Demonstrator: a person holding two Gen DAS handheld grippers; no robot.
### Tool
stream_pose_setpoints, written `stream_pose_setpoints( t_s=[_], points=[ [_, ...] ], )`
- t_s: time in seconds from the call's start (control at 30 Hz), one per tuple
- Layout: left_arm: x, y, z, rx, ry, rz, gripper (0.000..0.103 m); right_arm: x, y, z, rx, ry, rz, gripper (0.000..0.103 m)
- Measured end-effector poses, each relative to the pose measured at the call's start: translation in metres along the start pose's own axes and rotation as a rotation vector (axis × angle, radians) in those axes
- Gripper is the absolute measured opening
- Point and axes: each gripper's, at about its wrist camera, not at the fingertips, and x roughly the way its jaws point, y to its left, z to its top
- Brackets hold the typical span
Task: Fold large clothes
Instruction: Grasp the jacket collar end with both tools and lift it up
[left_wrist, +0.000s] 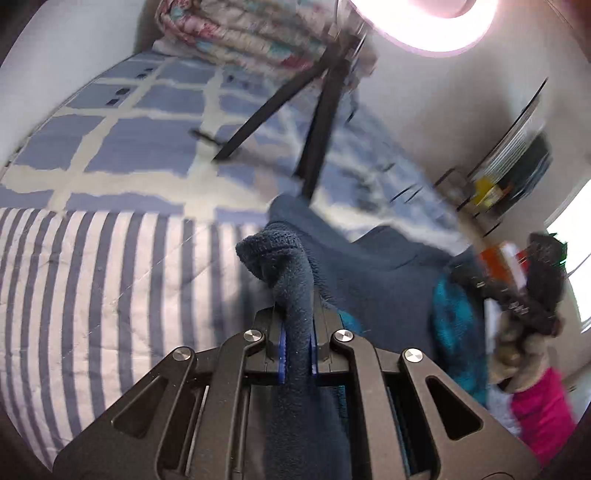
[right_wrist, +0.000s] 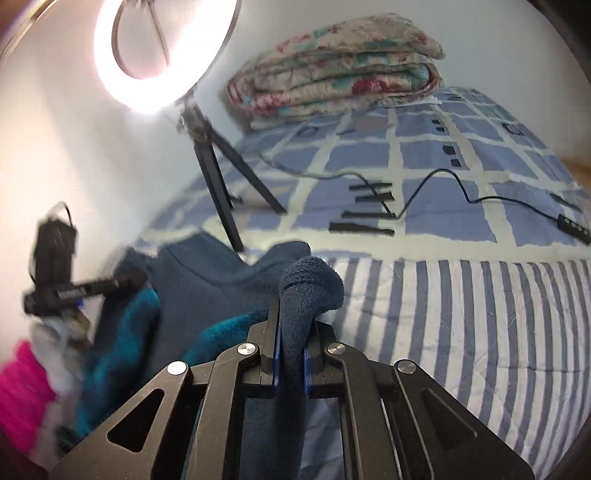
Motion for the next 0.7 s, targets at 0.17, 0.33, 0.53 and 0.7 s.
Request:
stream_pose_setpoints(
  t_s=[0.17, 0.33, 0.53, 0.7],
  points=[
    [0.009, 0.013, -0.011, -0.079, 0.019, 0.0, 0.006, 0.017, -0.013, -0.013, 0.063, 0.056, -0.017, 0.007],
    [-0.023, -0.004, -0.006, -0.051, -0.042, -0.032, 0.006, -0.01, -0.009, -0.004, 0.072, 0.009, 0.007, 0.007],
    [-0.067, -0.036, -0.006, 0.002, -0.087, -0.081, 0.006, -0.048, 0.005, 0.0, 0.057, -0.05, 0.041, 0.007],
    [-0.107, -0.059, -0.018, 0.037, -0.116, -0.108, 0.006, -0.082, 0.015, -0.005, 0.063, -0.087, 0.068, 0.007]
  ],
)
